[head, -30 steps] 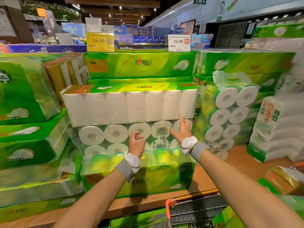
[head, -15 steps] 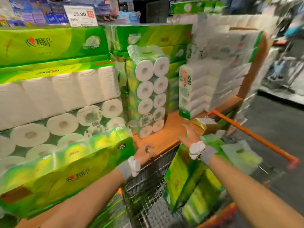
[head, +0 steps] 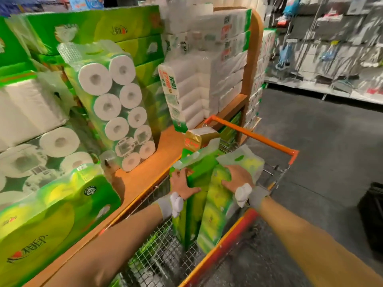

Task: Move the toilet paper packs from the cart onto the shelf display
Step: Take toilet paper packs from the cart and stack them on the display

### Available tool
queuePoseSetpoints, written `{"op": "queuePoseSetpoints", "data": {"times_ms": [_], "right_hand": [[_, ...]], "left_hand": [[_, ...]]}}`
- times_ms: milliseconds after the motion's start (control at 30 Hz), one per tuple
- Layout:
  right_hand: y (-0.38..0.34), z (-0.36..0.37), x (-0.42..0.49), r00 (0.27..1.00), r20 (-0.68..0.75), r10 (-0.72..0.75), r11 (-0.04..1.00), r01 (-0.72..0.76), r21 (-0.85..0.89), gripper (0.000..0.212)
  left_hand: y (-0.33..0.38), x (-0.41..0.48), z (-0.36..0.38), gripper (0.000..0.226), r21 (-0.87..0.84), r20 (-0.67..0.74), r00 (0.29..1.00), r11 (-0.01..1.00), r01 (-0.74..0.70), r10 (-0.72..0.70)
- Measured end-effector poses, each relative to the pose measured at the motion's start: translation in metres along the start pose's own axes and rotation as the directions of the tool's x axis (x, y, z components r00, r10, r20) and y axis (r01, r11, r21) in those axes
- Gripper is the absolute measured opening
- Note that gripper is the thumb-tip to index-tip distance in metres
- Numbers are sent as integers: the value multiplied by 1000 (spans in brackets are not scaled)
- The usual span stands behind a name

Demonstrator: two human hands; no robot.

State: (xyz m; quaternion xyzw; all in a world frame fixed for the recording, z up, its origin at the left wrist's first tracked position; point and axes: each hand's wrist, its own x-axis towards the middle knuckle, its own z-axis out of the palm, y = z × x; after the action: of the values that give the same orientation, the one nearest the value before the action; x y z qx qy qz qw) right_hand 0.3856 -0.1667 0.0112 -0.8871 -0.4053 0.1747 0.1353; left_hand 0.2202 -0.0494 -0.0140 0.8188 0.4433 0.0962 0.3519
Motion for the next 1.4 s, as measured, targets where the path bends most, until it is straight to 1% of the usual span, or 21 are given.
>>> {"op": "queuePoseSetpoints", "data": {"times_ms": [100,200,333,400,467,533,633,700,767,833,900,1000,1067,1100,1200,1300,1367,1400], "right_hand": [[19,1,1,999,50,21,1000,-20,-6,69],[25,7,3,999,44,-4,1000,4,-4,68],[24,13,5,999,43,-23,1000,23,-14,69],[22,14,7,998,7,-61,998,62,-15,67],[18,15,7,994,-44,-97,995,98,22,64],[13,17,7,988,-66,-140,986,145,77,57],[5,22,9,985,-32,-170,977,173,127,51],[-1,23,11,984,-38,-175,976,178,123,51],[-9,26,16,982,-13,-191,976,191,104,52],[-15,29,20,977,0,-215,975,214,67,54],[-24,32,27,974,-30,-225,973,226,45,59],[-40,35,35,983,-98,-158,986,162,40,74],[-50,38,40,988,-98,-121,992,124,24,82],[-52,39,44,988,-88,-125,992,124,-10,86],[-61,43,55,988,-18,-155,982,153,-107,95],[-74,43,66,981,56,-186,971,192,-141,101],[-84,46,73,961,144,-235,961,252,-113,104],[-83,45,74,947,191,-260,959,276,-64,105]], "left_hand": [[5,9,11,91,14,-76,994,997,81,-80],[2,20,10,94,13,-129,983,991,134,-131],[-2,39,6,112,-2,-84,977,981,196,-196],[-3,48,3,116,-13,-59,975,977,214,-214],[-6,57,2,118,9,-40,975,975,220,-220],[-11,63,1,119,39,-16,978,977,210,-209],[-23,67,-1,117,56,-13,985,984,170,-170],[-28,62,-1,113,64,-36,991,990,127,-125],[-37,58,-4,112,58,-55,992,991,118,-115],[-44,52,-8,115,50,-44,994,993,103,-101],[-54,46,-17,117,32,-19,995,994,103,-103],[-65,33,-29,120,-1,6,995,995,99,-99],[-74,23,-35,123,-15,4,996,996,89,-89],[-79,18,-38,124,-23,2,997,996,81,-81],[-98,4,-54,127,-20,-1,998,998,55,-55],[-120,-5,-72,129,33,5,999,998,47,-47],[-137,-12,-83,131,46,25,996,995,84,-85],[-140,-16,-85,136,58,44,995,994,89,-92]]}}
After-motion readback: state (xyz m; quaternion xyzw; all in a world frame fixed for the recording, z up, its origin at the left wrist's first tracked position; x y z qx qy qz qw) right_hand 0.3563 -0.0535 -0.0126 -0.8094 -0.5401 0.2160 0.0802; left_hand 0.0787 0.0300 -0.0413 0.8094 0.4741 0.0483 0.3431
